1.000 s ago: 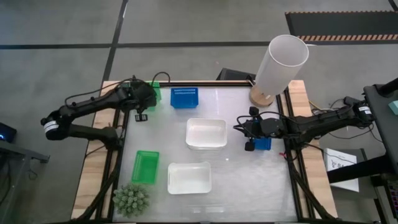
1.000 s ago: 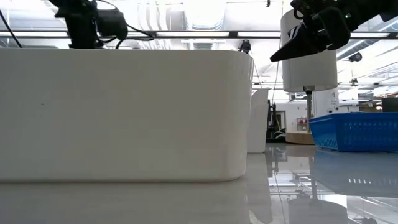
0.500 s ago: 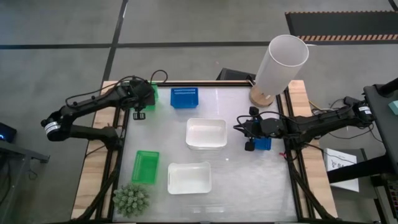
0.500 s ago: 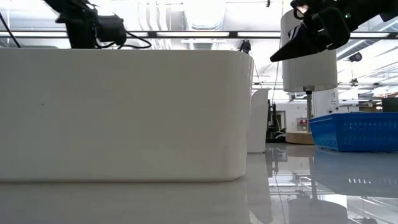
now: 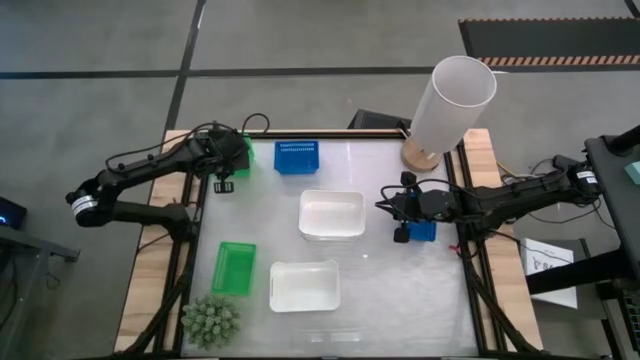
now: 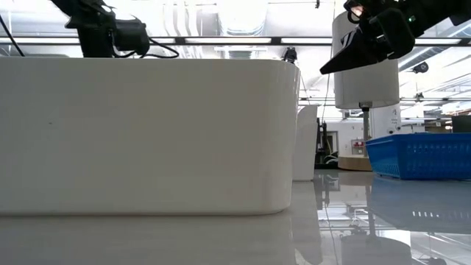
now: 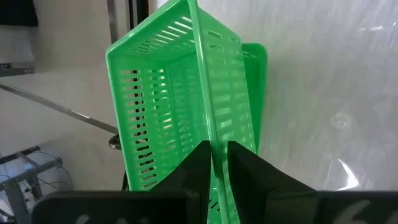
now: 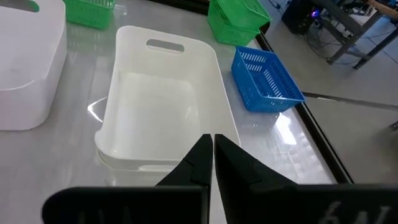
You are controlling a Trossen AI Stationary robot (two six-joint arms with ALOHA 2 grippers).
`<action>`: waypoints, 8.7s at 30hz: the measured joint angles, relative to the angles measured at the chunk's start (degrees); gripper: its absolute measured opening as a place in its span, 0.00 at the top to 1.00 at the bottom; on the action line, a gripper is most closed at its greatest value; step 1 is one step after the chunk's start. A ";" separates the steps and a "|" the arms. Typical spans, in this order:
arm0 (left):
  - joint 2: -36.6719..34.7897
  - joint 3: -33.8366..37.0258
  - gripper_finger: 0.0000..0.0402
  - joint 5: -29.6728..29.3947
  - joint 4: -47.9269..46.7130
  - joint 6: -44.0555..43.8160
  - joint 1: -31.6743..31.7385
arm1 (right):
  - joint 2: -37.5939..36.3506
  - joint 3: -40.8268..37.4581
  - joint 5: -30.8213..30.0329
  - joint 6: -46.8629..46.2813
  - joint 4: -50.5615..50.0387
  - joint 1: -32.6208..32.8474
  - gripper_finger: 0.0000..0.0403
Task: Stack baskets by color
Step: Stack the middle green bin on the top green bin
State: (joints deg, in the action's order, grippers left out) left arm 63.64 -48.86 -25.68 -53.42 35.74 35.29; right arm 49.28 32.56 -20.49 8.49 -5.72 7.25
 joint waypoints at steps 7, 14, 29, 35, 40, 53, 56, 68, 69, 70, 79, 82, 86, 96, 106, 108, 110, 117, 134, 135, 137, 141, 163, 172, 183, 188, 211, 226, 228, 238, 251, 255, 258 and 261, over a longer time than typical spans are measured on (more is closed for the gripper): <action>0.00 -0.02 0.80 1.65 -1.64 -2.13 -0.02 | 0.00 0.00 0.00 -0.35 0.00 0.00 0.98; -0.04 -0.07 0.65 1.65 -1.62 -2.59 -0.05 | 0.00 0.00 0.00 -0.36 0.00 0.00 0.98; -0.04 -2.14 0.62 1.65 -1.56 -4.08 -0.57 | 0.00 0.00 0.00 0.05 0.00 0.00 0.98; -0.04 -2.12 0.62 1.79 -1.56 -4.08 -0.57 | 0.00 0.00 0.00 0.21 0.00 0.00 0.98; -0.04 -2.12 0.62 1.84 -1.54 -4.06 -0.57 | 0.00 0.00 -0.02 0.38 0.02 0.00 0.98; -0.04 -1.96 0.62 1.87 -1.49 -4.06 -0.52 | 0.00 0.00 -0.02 0.51 0.02 0.00 0.98; -0.04 -1.40 0.62 1.88 -1.46 -4.06 -0.52 | 0.00 0.00 0.00 0.49 0.02 0.00 0.98; -0.02 -0.24 0.67 2.02 -1.48 -4.00 -0.55 | 0.00 0.00 -0.02 0.14 0.02 0.00 0.98; -0.02 -0.24 0.68 2.07 -1.47 -3.99 -0.55 | 0.01 0.00 -0.01 0.14 0.02 -0.01 0.98; -0.02 -0.24 0.69 2.34 -1.48 -3.99 -0.55 | 0.01 0.00 -0.01 0.14 0.02 -0.01 0.98; -0.02 -0.24 0.85 4.17 -1.49 -3.99 -0.59 | 0.02 0.00 0.00 0.11 0.02 -0.02 0.98; -0.02 -0.24 0.89 4.21 -1.49 -3.93 -0.59 | 0.00 0.00 -0.01 0.11 0.03 0.00 0.98; -0.02 -0.24 0.95 4.23 -1.49 -3.90 -0.58 | 0.00 0.00 -0.01 0.11 0.04 0.00 0.98; -0.02 -1.07 1.00 3.80 -1.58 -3.84 -0.57 | 0.02 0.00 0.00 0.11 0.03 0.00 0.98; -0.02 -3.61 1.00 0.64 -1.53 -3.42 -0.57 | 0.00 0.00 -0.02 0.11 0.04 0.00 0.98; -0.04 -3.74 1.00 -1.13 -1.49 -3.44 -0.57 | 0.02 0.00 -0.02 0.11 0.03 -0.01 0.98; -0.04 -3.74 1.00 -1.88 -1.51 -3.63 -0.52 | 0.02 0.00 -0.02 0.11 0.03 -0.01 0.98; 0.01 -3.50 1.00 5.65 -2.54 -6.05 -0.57 | 0.01 0.00 -0.02 0.11 0.02 -0.01 0.98; 0.75 -3.25 0.60 10.88 -2.54 -8.40 0.02 | 0.02 -0.02 -0.02 -0.51 0.04 -0.02 0.98; 0.83 -3.23 0.60 10.92 -2.51 -8.40 0.34 | 0.02 0.00 -0.02 -0.52 0.04 -0.02 0.98; 1.14 -2.91 0.60 10.90 -1.95 -8.40 1.01 | 0.02 -0.02 -0.02 -0.54 0.04 0.00 0.98; 1.70 -0.94 0.63 10.95 0.35 -8.09 2.15 | 0.02 -0.02 -0.01 -0.54 0.03 0.00 0.98; 2.16 -0.41 0.99 10.89 0.31 -6.33 2.26 | 0.02 -0.01 0.00 -0.56 0.02 -0.02 0.98; -0.29 -2.15 0.99 10.44 -0.02 -4.75 2.10 | 0.02 -0.02 0.02 -0.98 0.02 0.00 0.98; -0.05 2.73 0.99 10.28 0.75 -1.16 2.14 | 0.02 -0.02 0.02 -0.35 0.04 -0.02 0.98; -0.02 4.33 0.99 10.20 2.96 -0.80 2.14 | 0.02 -0.02 0.02 -0.34 0.12 -0.02 0.98; -0.02 4.23 1.00 8.38 6.51 0.65 2.23 | 0.01 -0.02 0.00 0.05 0.42 -0.01 0.98; -0.02 5.44 1.00 7.16 7.87 0.43 2.25 | 0.00 -0.02 0.00 0.07 0.39 0.00 0.98; -0.02 6.82 1.00 7.11 9.33 0.46 2.25 | 0.02 -0.02 0.00 0.05 0.39 0.00 0.98; -0.02 9.25 1.00 6.92 10.49 0.56 2.25 | 0.02 -0.02 -0.01 0.07 0.39 0.00 0.98; -0.02 9.25 0.89 6.94 11.16 0.53 2.26 | 0.02 -0.02 -0.02 0.07 0.42 -0.01 0.98; -0.02 9.25 0.85 6.92 11.27 0.53 2.25 | 0.02 -0.02 -0.02 0.08 0.42 -0.02 0.98; -0.02 8.80 0.83 6.90 11.08 0.53 2.25 | 0.02 -0.02 -0.02 0.09 0.42 -0.02 0.98; -0.02 7.64 0.83 6.88 10.96 0.53 2.21 | 0.02 0.00 -0.02 0.09 0.42 0.00 0.98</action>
State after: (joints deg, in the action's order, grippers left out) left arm 63.61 -41.22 -18.81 -42.47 36.27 37.50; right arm 49.30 32.55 -20.51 8.58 -5.30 7.24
